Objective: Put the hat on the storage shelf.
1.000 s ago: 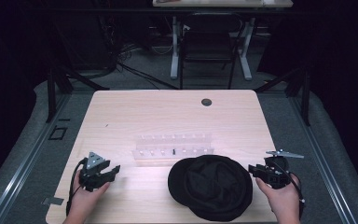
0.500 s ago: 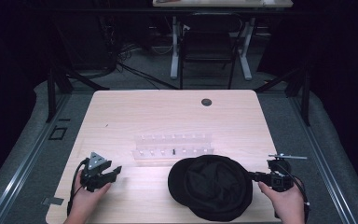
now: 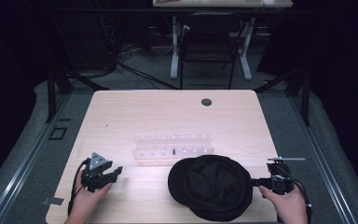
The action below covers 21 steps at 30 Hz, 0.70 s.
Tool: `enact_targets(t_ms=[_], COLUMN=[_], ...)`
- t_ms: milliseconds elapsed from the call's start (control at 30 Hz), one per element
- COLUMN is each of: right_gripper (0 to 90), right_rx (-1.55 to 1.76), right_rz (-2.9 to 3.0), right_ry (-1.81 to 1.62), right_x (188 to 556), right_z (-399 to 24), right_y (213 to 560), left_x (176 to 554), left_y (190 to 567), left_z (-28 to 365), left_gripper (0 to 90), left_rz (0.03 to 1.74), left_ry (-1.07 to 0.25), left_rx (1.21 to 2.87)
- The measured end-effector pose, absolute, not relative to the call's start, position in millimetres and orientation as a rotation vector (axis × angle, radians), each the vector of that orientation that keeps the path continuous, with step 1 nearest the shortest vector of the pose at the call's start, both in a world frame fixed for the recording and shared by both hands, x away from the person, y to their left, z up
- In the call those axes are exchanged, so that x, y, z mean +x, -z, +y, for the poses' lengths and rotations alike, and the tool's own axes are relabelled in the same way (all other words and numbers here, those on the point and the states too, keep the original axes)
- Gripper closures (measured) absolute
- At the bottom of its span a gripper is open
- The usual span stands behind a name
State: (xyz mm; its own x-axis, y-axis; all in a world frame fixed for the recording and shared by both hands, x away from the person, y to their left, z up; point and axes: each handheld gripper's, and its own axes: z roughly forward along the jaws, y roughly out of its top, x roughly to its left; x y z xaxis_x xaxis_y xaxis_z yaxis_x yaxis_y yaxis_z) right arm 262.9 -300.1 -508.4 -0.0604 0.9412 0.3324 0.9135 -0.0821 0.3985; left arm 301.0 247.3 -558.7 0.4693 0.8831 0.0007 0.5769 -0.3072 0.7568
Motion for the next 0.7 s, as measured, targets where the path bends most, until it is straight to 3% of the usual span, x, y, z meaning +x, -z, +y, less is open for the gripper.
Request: enact_targets(t_ms=[700], right_gripper=[75.0], right_rx=[2.265], right_rz=[2.166], right_ry=[-0.8], right_x=[275.3], right_z=[-302.2], right_y=[527.3], left_x=[300.9], left_y=[558.6], left_z=[247.2], left_gripper=[50.4], left_rz=[1.207], left_ry=[-0.559], left_rx=[2.014])
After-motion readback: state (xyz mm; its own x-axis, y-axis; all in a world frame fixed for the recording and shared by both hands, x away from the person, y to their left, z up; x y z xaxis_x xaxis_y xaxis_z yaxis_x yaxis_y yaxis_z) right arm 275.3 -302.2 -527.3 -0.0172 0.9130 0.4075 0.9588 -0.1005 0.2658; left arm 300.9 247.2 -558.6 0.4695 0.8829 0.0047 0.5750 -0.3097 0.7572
